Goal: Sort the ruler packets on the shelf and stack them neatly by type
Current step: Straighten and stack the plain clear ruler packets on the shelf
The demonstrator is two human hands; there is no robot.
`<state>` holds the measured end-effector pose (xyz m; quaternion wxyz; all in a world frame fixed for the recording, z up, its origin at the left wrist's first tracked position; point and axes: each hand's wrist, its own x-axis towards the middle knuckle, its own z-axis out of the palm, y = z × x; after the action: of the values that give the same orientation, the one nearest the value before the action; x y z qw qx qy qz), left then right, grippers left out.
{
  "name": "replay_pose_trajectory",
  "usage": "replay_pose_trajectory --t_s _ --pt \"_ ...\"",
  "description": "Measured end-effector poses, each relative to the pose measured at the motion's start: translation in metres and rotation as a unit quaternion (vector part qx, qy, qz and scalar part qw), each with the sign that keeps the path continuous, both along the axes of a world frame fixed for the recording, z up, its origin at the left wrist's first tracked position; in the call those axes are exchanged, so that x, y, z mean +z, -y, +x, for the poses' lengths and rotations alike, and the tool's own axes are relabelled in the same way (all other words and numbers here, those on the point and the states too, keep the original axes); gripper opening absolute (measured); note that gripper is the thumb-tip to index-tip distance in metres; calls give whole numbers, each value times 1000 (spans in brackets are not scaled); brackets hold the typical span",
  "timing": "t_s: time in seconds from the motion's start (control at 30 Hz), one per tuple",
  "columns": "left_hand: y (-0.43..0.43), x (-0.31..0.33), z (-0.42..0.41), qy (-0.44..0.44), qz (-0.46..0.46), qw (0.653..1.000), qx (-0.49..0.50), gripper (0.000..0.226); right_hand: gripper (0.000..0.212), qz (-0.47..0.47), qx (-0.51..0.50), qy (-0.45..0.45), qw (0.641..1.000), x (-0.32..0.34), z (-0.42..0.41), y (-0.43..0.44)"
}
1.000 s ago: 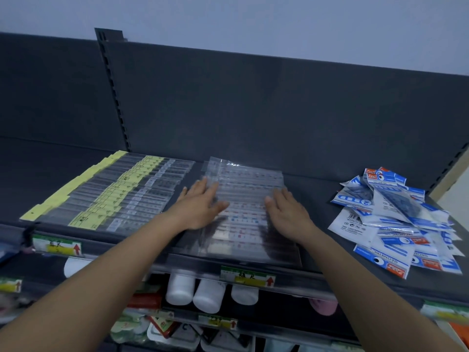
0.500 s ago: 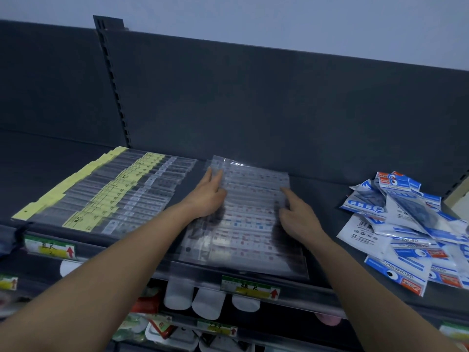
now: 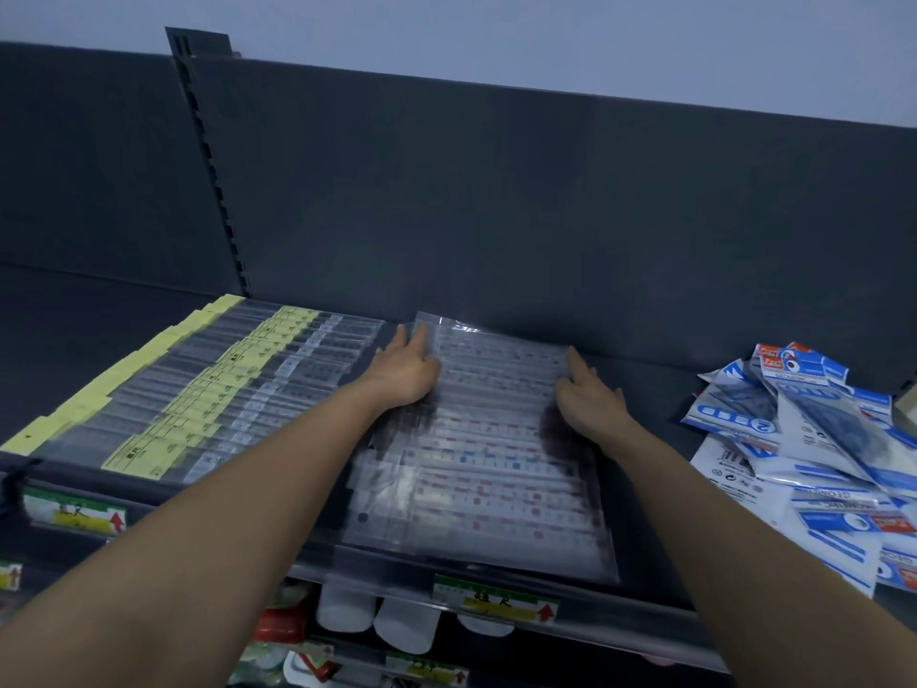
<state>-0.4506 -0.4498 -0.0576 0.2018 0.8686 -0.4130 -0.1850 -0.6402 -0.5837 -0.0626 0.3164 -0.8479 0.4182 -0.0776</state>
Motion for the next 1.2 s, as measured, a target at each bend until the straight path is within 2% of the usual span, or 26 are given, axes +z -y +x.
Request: replay_pose_trajectory --t_s 0.23,0.4,0.53,0.63,0.77,0.83,0.97,1.03,1.1,1.17,1.2 --pt "10 -3 1 100 9 995 23 53 50 -101 -44 17 994 -14 6 5" --pt "17 -7 5 86 52 994 -46 52 52 -92 45 -58 993 -10 13 9" --pt "17 -10 5 96 44 993 -45 53 49 -157 24 -49 986 -13 12 5" --pt "15 -7 0 94 84 988 -89 55 52 -156 57 -85 982 -15 12 1" --pt "3 9 -2 70 75 990 -94 54 51 -166 57 -37 984 -10 1 -5" --pt "-8 13 -7 73 73 989 -103 54 52 -157 66 -41 984 -9 -6 -13" --pt "-26 2 -17 78 95 986 -115 55 58 -151 116 -134 972 -13 -14 -31" --pt "-31 -6 -21 88 105 983 -120 58 60 -149 117 -150 970 -12 -17 -35" --pt "-37 -3 -25 80 80 988 -107 59 57 -115 90 -78 986 -5 -22 -41" --pt "-46 4 -32 58 37 994 -86 58 50 -11 30 83 996 7 -31 -52" --pt "-52 7 -36 57 24 995 -72 58 44 56 -15 178 982 13 -35 -58"
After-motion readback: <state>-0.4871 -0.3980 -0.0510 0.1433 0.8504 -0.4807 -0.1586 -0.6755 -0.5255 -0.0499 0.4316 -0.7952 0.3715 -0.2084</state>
